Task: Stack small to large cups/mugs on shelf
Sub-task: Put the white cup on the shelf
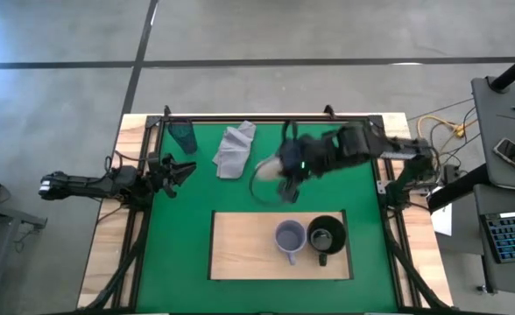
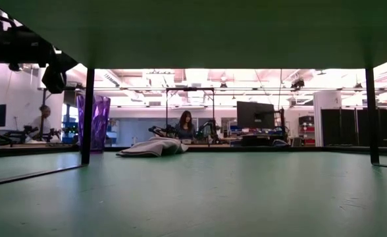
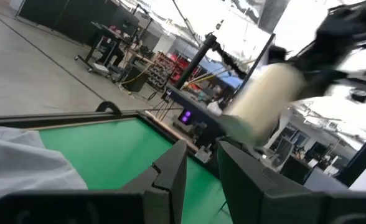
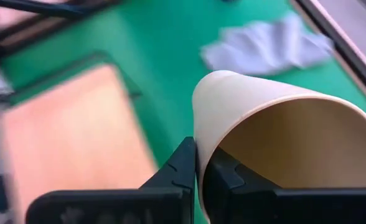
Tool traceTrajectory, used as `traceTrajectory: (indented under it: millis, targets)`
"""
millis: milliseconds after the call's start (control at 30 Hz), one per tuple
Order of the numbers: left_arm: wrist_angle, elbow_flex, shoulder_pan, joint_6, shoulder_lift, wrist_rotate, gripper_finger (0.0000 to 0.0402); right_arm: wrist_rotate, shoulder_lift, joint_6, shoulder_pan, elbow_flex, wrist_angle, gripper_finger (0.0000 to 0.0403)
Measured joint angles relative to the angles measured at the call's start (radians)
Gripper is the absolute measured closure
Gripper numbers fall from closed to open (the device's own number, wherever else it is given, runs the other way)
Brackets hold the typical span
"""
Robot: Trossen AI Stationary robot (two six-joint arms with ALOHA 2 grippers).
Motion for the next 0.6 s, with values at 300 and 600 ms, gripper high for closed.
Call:
traceTrajectory:
  millis: [300, 600]
  targets:
    - [0.015, 0.022, -0.001, -0.078, -0.003, 0.079, 0.0324, -0.101, 0.136, -0.010, 0.129, 0.133, 0.115, 0.0394]
    - [0.070, 0.063, -0.002, -0.133, 0.008, 0.106, 0.0324, -0.035, 0.131, -0.231, 0.127, 0.184, 0.049, 0.0394]
